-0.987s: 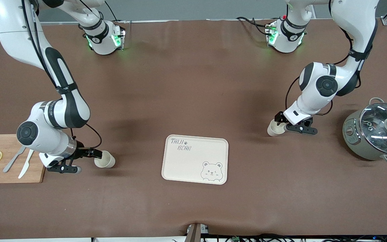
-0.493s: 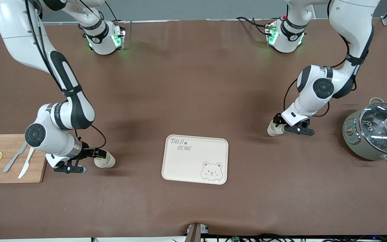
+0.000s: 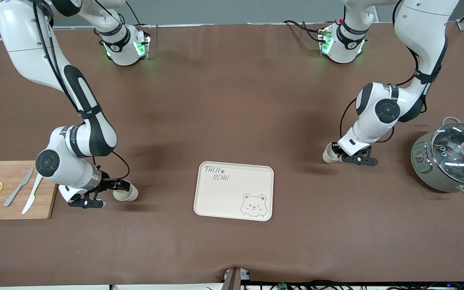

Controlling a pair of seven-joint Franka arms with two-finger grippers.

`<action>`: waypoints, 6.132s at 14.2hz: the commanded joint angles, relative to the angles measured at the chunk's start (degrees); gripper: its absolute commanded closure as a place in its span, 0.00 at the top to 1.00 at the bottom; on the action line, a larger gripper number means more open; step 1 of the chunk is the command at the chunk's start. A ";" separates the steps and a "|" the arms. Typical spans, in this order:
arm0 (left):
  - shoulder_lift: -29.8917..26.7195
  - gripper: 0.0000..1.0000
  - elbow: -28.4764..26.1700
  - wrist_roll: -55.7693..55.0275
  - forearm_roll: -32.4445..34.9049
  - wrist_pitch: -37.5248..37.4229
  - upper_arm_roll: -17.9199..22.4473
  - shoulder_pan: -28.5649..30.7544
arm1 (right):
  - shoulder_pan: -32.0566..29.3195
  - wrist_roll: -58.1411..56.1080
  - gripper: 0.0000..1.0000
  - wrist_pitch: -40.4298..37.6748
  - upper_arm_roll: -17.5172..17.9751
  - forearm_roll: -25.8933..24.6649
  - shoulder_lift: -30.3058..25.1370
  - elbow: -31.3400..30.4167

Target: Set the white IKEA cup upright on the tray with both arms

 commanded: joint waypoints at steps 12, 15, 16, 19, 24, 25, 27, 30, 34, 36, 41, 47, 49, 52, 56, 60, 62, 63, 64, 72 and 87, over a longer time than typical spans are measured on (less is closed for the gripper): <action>0.25 0.00 27.20 -15.67 0.35 -32.04 -5.97 -4.14 | 0.54 0.85 0.38 0.86 -0.18 -0.22 0.65 -0.20; 3.92 0.00 35.28 -19.08 -3.08 -34.52 -6.32 -7.37 | 0.45 0.76 0.21 0.42 -0.18 -0.22 0.65 0.07; 6.99 0.00 39.40 -21.19 -3.00 -36.53 -6.32 -8.87 | 0.45 0.94 0.21 0.33 -0.18 -0.22 0.65 0.33; 18.41 0.00 54.78 -29.96 -3.00 -41.91 -5.80 -15.46 | 0.54 2.87 0.13 0.33 -0.18 -0.22 0.65 0.59; 26.43 0.00 60.62 -35.09 -3.18 -30.34 -1.66 -22.86 | 0.36 2.52 0.00 -2.03 -0.18 -0.39 0.57 2.61; 28.01 0.00 61.41 -36.14 -3.26 -27.53 -1.75 -23.12 | 0.36 2.43 0.00 -3.78 -0.18 -0.39 0.57 3.66; 30.47 0.00 62.82 -37.73 -3.26 -23.12 -1.58 -24.27 | 0.45 2.52 0.00 -6.34 -0.18 -0.31 0.39 5.42; 33.73 0.00 63.35 -37.99 -3.18 -17.58 -1.23 -24.97 | 1.94 3.31 0.00 -15.97 0.00 0.66 0.21 12.16; 35.58 0.00 63.17 -37.99 -3.09 -15.98 4.65 -29.44 | 7.90 17.69 0.00 -20.24 0.17 0.66 0.48 18.60; 35.67 0.00 62.47 -37.91 -2.74 -16.25 5.19 -29.80 | 10.98 23.68 0.00 -19.36 0.17 1.19 1.00 20.53; 34.44 0.00 61.59 -38.52 -3.09 -20.45 4.93 -31.91 | 18.19 34.75 0.00 -16.39 0.08 1.10 5.92 27.22; 31.99 0.00 57.03 -37.56 -2.39 -28.11 4.93 -32.27 | 24.53 43.12 0.00 -4.17 -0.27 0.57 13.04 27.22; 31.02 0.00 56.41 -36.77 -2.39 -28.64 4.93 -32.00 | 25.15 43.30 0.00 -3.19 -0.36 0.49 14.36 27.14; 30.75 0.00 55.53 -35.80 -2.39 -28.64 4.93 -31.65 | 26.03 43.65 0.00 -2.31 -0.44 0.31 15.15 26.87; 30.84 0.17 55.79 -36.67 -2.56 -28.47 4.93 -31.83 | 26.20 43.74 0.00 -1.69 -0.53 0.13 16.03 26.70; 30.40 1.00 55.88 -41.22 -2.65 -28.20 4.93 -31.39 | 26.64 43.74 0.00 -1.43 -0.53 -0.57 16.56 26.61; 28.73 1.00 55.61 -42.56 -2.74 -28.73 4.84 -31.04 | 26.56 43.74 0.00 -1.43 -0.53 -0.66 16.56 26.61; 27.42 1.00 55.35 -42.39 -2.91 -29.86 4.84 -30.69 | 26.56 43.74 0.00 -1.43 -0.53 -0.74 16.74 26.61; 26.28 1.00 55.44 -42.04 -3.09 -32.13 4.75 -30.51 | 26.56 43.74 0.00 -1.43 -0.53 -1.09 16.82 26.61; 15.74 1.00 55.53 -23.90 -6.93 -41.46 2.73 -17.10 | 26.29 43.30 1.00 -5.01 -1.24 -8.74 13.85 26.70; 9.05 1.00 55.70 9.91 -7.92 -45.67 15.14 -4.61 | 13.66 23.21 1.00 -56.60 -0.79 -2.95 -21.21 25.39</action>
